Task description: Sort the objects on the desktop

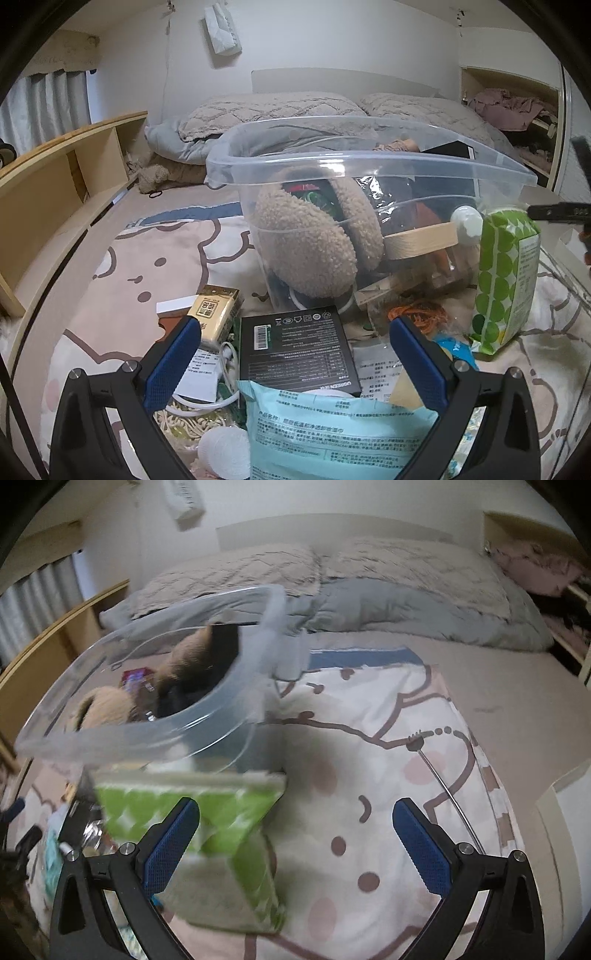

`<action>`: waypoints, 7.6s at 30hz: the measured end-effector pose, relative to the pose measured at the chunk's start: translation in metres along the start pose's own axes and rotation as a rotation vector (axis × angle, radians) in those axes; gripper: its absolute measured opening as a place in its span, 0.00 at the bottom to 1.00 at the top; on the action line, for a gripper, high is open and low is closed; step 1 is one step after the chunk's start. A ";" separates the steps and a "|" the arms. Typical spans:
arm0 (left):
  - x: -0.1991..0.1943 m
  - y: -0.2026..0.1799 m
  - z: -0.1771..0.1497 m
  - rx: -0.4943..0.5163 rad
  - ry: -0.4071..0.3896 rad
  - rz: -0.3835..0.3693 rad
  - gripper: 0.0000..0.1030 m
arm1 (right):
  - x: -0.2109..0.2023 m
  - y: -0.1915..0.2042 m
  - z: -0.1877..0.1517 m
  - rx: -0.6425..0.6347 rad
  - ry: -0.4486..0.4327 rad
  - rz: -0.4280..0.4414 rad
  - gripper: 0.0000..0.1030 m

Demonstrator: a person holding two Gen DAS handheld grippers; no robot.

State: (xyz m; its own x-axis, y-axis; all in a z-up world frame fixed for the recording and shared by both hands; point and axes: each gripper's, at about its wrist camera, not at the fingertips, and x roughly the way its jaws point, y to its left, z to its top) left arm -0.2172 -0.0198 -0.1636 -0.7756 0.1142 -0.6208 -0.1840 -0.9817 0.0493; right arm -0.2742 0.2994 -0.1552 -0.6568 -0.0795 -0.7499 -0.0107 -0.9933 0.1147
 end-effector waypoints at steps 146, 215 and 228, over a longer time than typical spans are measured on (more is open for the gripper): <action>-0.023 -0.031 -0.066 0.181 0.120 0.021 1.00 | -0.004 0.033 -0.166 -0.386 0.201 -0.165 1.00; -0.032 0.102 -0.133 -0.199 0.454 -0.113 1.00 | -0.011 0.016 -0.171 -0.310 0.194 -0.086 1.00; -0.029 0.070 -0.145 -0.002 0.511 -0.044 1.00 | -0.013 0.013 -0.150 -0.235 0.283 -0.030 1.00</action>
State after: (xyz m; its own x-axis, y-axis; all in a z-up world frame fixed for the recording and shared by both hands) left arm -0.1198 -0.1142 -0.2553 -0.3727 0.0667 -0.9256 -0.2078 -0.9781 0.0132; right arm -0.1530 0.2749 -0.2413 -0.4236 -0.0373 -0.9051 0.1683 -0.9850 -0.0382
